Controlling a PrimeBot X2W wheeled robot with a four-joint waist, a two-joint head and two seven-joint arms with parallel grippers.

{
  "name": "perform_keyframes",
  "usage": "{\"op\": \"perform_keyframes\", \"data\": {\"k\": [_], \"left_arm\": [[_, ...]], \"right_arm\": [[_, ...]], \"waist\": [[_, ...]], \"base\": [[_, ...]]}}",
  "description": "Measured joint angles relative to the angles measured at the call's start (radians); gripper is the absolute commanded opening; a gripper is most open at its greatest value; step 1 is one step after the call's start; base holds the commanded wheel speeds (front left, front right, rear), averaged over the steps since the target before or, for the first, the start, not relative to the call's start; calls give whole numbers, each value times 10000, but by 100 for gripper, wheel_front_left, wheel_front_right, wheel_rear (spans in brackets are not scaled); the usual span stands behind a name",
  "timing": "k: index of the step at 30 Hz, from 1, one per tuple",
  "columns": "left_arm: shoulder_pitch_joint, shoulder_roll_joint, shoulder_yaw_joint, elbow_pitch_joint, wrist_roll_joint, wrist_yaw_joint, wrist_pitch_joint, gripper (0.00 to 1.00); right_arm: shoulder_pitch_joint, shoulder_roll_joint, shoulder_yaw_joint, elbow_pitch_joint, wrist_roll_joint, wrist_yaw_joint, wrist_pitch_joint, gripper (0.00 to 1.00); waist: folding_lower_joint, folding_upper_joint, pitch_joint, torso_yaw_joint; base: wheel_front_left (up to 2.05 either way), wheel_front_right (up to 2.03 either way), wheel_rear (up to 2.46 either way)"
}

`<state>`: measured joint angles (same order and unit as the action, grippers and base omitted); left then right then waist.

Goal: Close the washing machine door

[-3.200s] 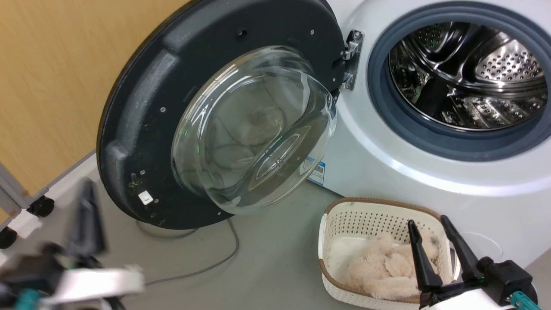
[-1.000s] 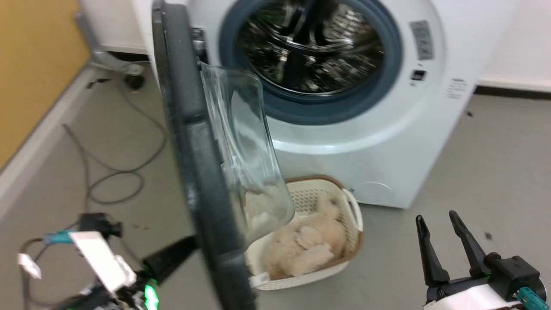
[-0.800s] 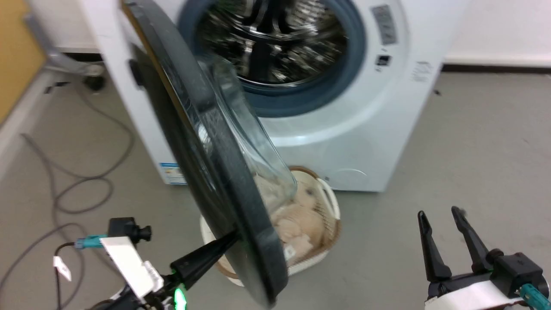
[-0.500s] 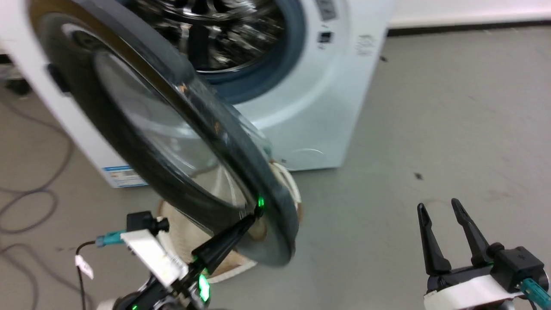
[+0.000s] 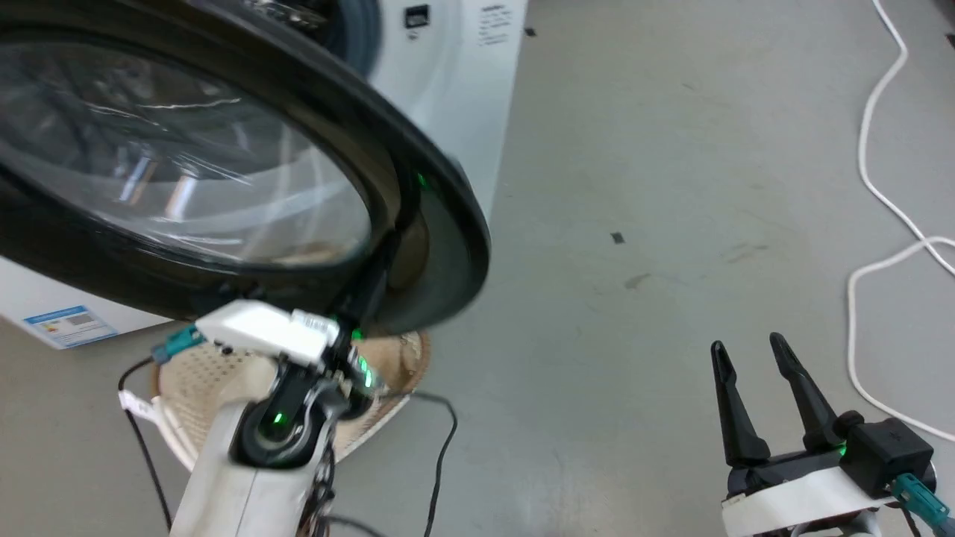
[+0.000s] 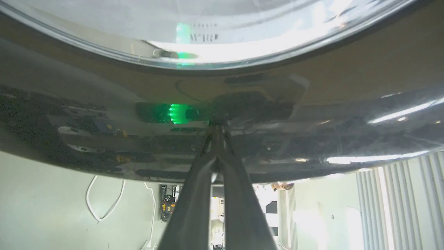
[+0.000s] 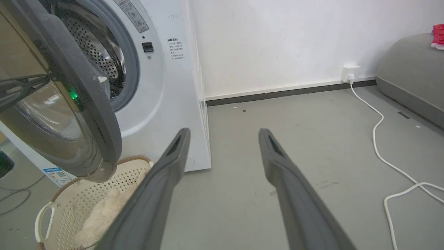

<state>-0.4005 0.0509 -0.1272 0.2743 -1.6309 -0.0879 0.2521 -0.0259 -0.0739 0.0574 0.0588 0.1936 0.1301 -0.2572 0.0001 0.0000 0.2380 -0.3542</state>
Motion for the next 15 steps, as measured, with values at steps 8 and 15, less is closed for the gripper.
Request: {"op": "perform_keyframes", "data": {"k": [8, 15], "left_arm": [[-1506, -19, -800, 1292, -449, -297, -1856, 0], [-1601, -17, -1269, 1616, -337, -378, -2151, 0]], "right_arm": [[-77, 98, 59, 25, 0, 0, 0, 100], [-74, 125, 38, 46, -4, 0, 0, 100]], "waist": [[0, 0, 114, -308], [0, 0, -110, 0]], "base": [[0, 0, 0], [0, 0, 0]]}}
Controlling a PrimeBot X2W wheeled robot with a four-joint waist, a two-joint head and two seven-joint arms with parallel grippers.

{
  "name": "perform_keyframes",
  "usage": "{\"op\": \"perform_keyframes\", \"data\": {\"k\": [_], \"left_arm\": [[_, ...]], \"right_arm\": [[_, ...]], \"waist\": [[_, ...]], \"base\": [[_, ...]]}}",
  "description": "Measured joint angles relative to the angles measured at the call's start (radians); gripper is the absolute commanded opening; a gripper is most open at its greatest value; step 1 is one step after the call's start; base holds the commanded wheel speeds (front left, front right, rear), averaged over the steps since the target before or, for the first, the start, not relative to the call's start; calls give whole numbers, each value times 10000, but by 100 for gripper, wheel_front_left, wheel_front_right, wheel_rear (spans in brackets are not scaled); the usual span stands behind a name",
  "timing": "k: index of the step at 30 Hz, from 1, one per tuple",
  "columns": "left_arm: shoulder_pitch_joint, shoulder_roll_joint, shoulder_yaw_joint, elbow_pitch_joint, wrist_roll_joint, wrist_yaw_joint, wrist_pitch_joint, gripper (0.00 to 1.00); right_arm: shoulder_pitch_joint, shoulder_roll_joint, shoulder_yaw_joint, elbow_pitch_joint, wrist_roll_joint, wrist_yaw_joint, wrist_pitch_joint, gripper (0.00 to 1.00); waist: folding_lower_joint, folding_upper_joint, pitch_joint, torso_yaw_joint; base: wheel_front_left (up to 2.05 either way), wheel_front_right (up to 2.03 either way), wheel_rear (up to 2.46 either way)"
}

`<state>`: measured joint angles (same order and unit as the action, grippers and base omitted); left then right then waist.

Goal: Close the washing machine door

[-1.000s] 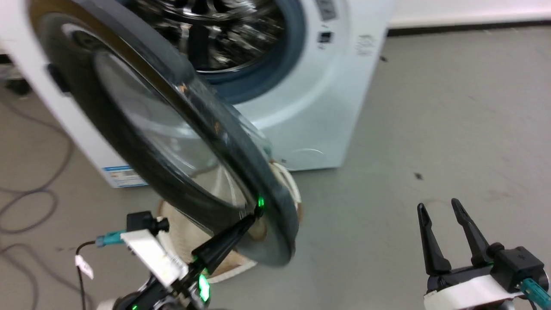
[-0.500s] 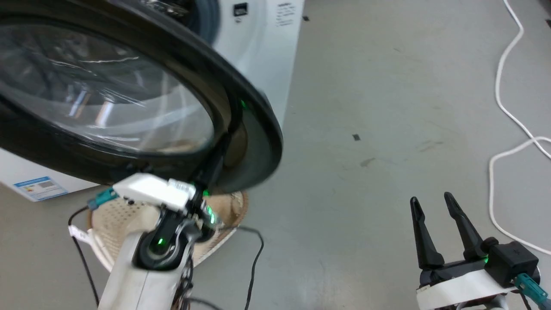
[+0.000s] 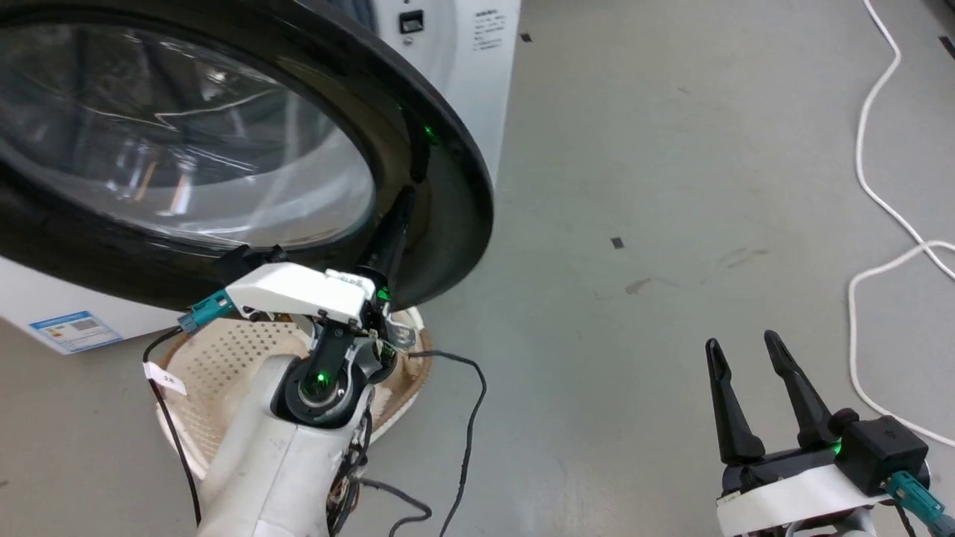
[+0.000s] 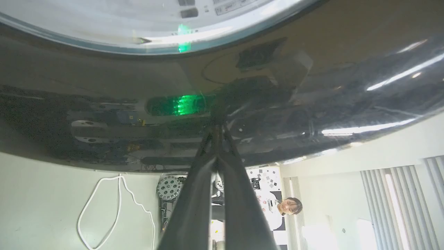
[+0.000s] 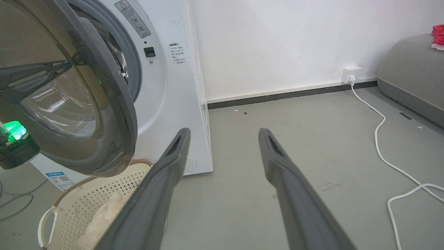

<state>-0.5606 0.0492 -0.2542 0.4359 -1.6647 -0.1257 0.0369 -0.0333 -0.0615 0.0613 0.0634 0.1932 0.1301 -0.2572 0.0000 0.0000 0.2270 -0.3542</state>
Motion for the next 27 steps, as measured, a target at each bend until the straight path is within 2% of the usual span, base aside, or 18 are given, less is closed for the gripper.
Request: {"op": "perform_keyframes", "data": {"k": [2, 6, 11, 17, 21, 24, 27], "left_arm": [[208, 75, -123, -159, 219, -2, 2, 0], [1022, 594, -583, -688, 1193, -2, -184, 0], [1969, 1835, -1572, -1450, 3239, -4, -1068, 0], [2549, 3382, -2552, -1358, 6343, 0, -2619, 0], [2844, 3624, -2140, -1363, 7823, 451, -2920, 0], [3294, 3459, -1037, -2119, 9026, 930, -2934, 0], [3962, 3078, 4, -3030, 10117, 1229, -2936, 0]], "right_arm": [[1, -4, -6, 2, 0, 0, 0, 100], [20, -48, -33, 6, -33, 0, 0, 100], [56, -163, -63, 35, -36, 0, 0, 100], [377, -341, -38, 132, -65, 0, 0, 100], [497, -433, 2, 169, -77, 0, 0, 100], [525, -476, -31, 159, -77, 0, 0, 100], [603, -477, -52, 138, -79, 0, 0, 100]], "waist": [[0, 0, -85, 157], [0, 0, -314, 534], [0, 0, -690, 1054], [-1, 0, -1307, 1722], [-1, 0, -1709, 2181], [-1, 0, -1950, 2523], [-1, 0, -2126, 2820]], "base": [[0, 0, 0], [0, 0, 0], [0, 0, 0], [0, 0, 0], [0, 0, 0], [0, 0, 0], [0, 0, 0]]}}
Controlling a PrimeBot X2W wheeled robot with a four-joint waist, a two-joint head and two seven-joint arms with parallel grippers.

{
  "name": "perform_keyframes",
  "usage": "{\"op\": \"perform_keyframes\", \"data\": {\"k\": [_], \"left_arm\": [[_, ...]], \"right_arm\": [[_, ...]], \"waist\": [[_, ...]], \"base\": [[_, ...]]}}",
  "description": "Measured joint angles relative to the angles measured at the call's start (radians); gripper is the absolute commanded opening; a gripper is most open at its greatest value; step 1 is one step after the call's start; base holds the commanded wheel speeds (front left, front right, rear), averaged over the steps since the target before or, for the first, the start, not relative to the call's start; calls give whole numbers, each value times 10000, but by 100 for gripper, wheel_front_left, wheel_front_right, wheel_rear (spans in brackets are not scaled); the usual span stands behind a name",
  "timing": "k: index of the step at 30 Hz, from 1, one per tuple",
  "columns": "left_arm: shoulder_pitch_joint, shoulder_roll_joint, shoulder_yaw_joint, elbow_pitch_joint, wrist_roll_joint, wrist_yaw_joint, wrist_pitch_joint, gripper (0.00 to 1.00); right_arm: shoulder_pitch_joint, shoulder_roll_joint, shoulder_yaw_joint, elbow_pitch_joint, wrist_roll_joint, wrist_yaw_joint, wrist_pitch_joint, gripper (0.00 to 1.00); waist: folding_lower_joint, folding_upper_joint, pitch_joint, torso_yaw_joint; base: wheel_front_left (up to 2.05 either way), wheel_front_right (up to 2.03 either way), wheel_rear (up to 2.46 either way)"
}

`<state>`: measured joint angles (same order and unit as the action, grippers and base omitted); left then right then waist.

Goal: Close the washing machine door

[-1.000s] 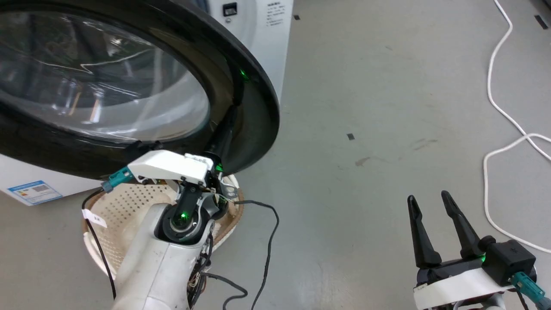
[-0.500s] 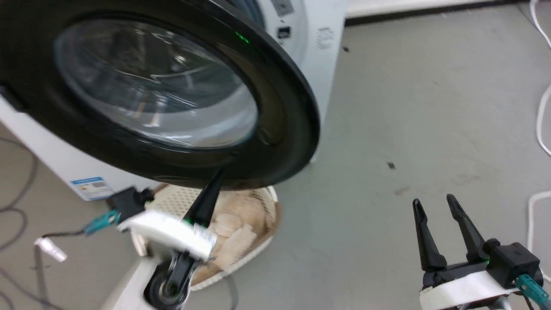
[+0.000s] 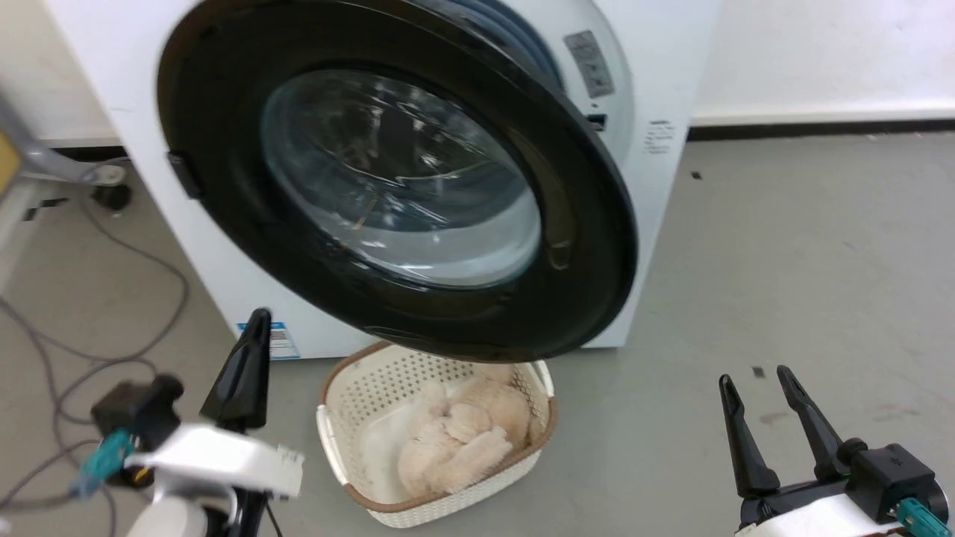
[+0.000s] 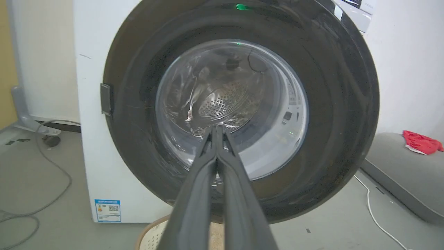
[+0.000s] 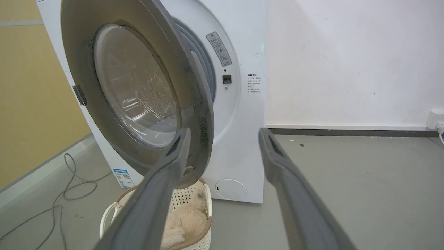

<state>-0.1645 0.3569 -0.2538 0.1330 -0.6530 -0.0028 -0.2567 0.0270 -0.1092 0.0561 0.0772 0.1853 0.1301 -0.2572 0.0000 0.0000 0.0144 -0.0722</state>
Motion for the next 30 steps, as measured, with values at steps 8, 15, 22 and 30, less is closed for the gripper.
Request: {"op": "perform_keyframes", "data": {"k": [8, 15, 22, 30], "left_arm": [[1677, -1141, 1390, -1400, 2291, 56, 2, 0], [2266, -1641, 1336, -1189, 3501, -372, 2, 100], [2337, -2159, 1371, -949, 4215, -449, 2, 100], [2417, -2479, 1457, -926, 4773, -621, 2, 100]], "right_arm": [[69, 2, -58, -130, -13, 0, 0, 100], [189, 8, -92, -151, -17, 0, 0, 100], [251, 23, -86, -146, -27, 0, 0, 100], [261, 23, -17, -75, 29, 0, 0, 0]], "waist": [[0, 0, -184, 480], [0, 0, -163, 677], [0, 0, -130, 778], [0, 0, -110, 1010]], "base": [[0, 0, 0], [0, 0, 0], [0, 0, 0], [0, 0, 0]]}}
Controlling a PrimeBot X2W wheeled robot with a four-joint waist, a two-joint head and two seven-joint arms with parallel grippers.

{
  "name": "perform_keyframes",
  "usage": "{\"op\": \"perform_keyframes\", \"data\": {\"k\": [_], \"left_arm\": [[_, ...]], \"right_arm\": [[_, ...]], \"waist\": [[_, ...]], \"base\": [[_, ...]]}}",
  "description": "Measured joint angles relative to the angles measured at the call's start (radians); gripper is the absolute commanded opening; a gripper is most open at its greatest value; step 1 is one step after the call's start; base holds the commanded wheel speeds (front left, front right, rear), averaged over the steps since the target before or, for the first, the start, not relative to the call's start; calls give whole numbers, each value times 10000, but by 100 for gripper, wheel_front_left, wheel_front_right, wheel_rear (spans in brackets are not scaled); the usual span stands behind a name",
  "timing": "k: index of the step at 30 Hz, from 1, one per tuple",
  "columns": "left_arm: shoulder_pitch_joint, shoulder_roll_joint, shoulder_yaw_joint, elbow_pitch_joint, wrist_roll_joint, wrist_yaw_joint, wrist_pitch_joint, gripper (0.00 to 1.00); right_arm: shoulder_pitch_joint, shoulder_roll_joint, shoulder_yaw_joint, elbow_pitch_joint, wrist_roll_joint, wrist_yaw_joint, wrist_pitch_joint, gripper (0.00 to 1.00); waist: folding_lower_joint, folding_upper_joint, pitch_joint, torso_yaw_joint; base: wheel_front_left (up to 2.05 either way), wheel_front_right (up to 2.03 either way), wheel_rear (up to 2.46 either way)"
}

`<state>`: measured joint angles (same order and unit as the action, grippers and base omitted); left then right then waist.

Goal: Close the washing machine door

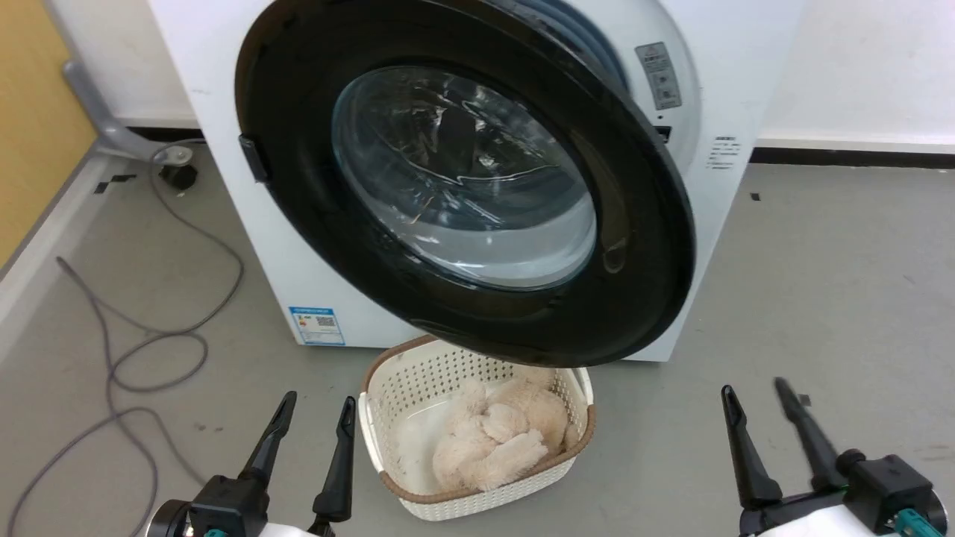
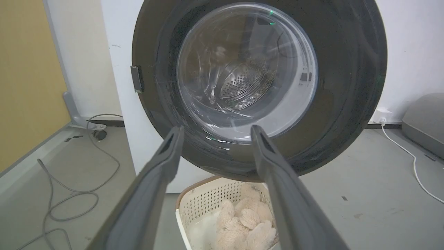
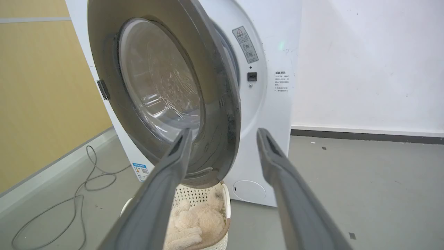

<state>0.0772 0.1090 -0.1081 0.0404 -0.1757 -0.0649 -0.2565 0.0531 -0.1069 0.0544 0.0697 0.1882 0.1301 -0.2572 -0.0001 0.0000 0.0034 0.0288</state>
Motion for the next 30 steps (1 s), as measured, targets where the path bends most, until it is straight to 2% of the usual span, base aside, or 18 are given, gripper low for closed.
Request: {"op": "perform_keyframes", "data": {"k": [6, 12, 17, 23, 30], "left_arm": [[-66, -161, 12, -69, 190, -86, 0, 100], [-363, -336, -13, -128, 265, -173, 0, 100], [-683, -403, -27, -174, 337, -236, 0, 100], [-1084, -516, -190, -232, 408, -263, 0, 100], [-1653, -564, -410, -339, 393, -255, 0, 100]], "right_arm": [[-79, -675, 830, -61, 119, 0, 0, 0], [-906, -2069, 2042, -4, 460, 2, 4, 0], [-2302, -3162, 2834, 173, 1049, 2, 196, 0], [-4055, -4013, 3016, 828, 1762, 2, 462, 0], [-5570, -4550, 3028, 1733, 2406, 38, 817, 0]], "waist": [[0, 0, 289, 306], [0, 0, 746, 759], [1, 0, 1306, 1079], [2, 0, 2023, 1471], [2, 0, 2870, 1910]], "base": [[0, 0, 0], [0, 0, 0], [0, 0, 0], [0, 0, 0], [0, 0, 0]]}}
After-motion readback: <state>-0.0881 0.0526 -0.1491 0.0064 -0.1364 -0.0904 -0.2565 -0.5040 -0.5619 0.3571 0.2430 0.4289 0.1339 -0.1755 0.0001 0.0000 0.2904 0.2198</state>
